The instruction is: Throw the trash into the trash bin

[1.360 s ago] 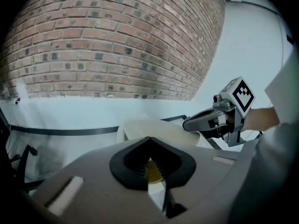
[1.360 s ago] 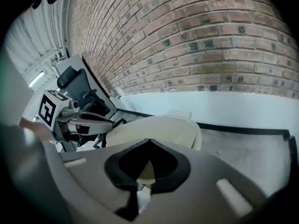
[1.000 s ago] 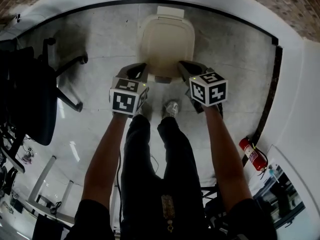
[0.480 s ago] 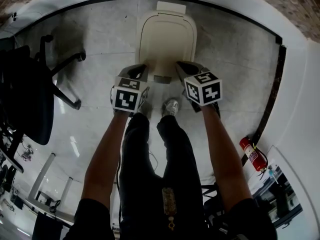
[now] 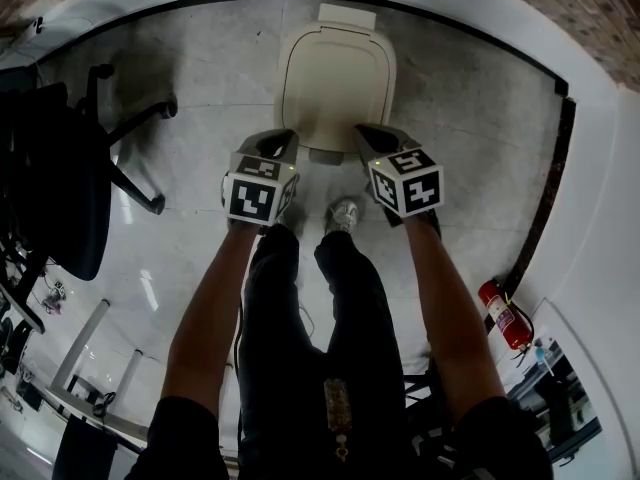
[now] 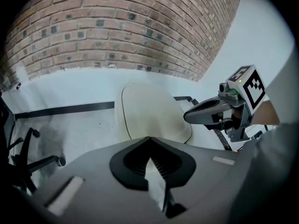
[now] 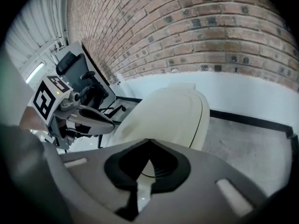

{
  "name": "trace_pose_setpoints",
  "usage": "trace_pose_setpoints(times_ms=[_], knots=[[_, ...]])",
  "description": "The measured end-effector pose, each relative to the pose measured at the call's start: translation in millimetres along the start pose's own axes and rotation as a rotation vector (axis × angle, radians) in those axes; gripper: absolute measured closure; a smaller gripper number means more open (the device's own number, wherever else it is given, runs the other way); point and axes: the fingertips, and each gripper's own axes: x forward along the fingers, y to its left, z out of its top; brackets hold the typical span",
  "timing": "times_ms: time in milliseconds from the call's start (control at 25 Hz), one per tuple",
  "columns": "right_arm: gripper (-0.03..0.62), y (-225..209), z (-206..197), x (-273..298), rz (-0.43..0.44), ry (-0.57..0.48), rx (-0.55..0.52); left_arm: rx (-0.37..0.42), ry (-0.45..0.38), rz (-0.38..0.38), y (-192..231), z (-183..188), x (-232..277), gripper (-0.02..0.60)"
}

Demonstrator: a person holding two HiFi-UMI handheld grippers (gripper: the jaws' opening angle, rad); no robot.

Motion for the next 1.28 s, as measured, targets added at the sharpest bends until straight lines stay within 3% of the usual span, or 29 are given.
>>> trace_pose_setpoints(times_ms=[480, 800, 1120, 1280], knots=[[0.591, 59, 60, -140, 0.082, -0.230, -0.099, -0.022, -0.209, 0.023, -73, 64, -111, 0.575], [0.591, 129, 101, -251, 0.154, -0.331, -0.148, 0.002, -0.322, -0.036, -133, 99, -222, 0.575], [0.591, 227, 115, -345, 0.237, -0.457, -0.207, 0.068, -0.437, -0.098, -177, 96, -339, 0.575], [0.591, 274, 108, -374, 0.217, -0.468, -0.251, 0.099, -0.478, -0.120, -195, 79, -399, 0.575]])
